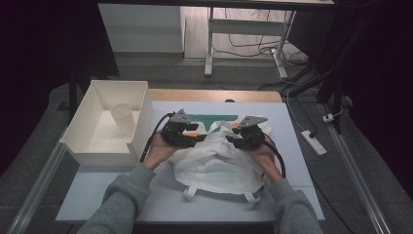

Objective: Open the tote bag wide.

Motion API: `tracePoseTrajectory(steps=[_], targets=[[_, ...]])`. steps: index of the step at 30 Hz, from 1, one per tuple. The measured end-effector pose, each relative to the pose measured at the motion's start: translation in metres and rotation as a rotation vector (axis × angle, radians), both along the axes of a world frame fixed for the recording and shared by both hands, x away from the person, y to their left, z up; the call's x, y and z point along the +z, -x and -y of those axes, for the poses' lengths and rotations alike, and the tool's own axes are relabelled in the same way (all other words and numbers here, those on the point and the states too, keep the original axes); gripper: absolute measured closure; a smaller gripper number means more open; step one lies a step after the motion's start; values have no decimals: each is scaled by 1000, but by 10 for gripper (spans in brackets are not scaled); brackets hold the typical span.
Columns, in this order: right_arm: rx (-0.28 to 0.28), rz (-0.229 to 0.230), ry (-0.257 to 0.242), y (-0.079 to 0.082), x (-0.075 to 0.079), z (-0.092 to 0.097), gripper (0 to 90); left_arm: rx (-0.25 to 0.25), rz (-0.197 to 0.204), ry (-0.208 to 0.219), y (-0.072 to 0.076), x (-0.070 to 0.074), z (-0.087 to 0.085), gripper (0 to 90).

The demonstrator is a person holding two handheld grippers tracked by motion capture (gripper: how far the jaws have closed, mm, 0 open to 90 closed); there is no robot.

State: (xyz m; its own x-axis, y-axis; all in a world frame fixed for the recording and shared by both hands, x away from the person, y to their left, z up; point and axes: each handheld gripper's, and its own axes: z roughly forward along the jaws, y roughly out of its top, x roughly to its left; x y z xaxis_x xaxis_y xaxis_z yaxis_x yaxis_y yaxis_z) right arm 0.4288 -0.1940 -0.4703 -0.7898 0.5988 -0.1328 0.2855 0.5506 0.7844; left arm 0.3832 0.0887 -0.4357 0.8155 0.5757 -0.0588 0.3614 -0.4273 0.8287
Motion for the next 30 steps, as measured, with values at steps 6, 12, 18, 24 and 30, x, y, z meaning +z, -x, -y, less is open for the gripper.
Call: tracePoseTrajectory(steps=[6,12,18,24,30], targets=[[6,24,-67,11,17,5,457,-88,11,-45,15,5,17,423],[23,17,-86,20,23,9,449,-125,-12,-87,16,-4,36,419],[30,13,-100,26,24,12,440,-131,-45,-123,11,-16,46,415],[33,1,-95,34,19,14,438,-129,-76,-167,3,-29,54,417],[61,16,-107,51,27,12,438,-119,-80,-194,0,-37,62,516]])
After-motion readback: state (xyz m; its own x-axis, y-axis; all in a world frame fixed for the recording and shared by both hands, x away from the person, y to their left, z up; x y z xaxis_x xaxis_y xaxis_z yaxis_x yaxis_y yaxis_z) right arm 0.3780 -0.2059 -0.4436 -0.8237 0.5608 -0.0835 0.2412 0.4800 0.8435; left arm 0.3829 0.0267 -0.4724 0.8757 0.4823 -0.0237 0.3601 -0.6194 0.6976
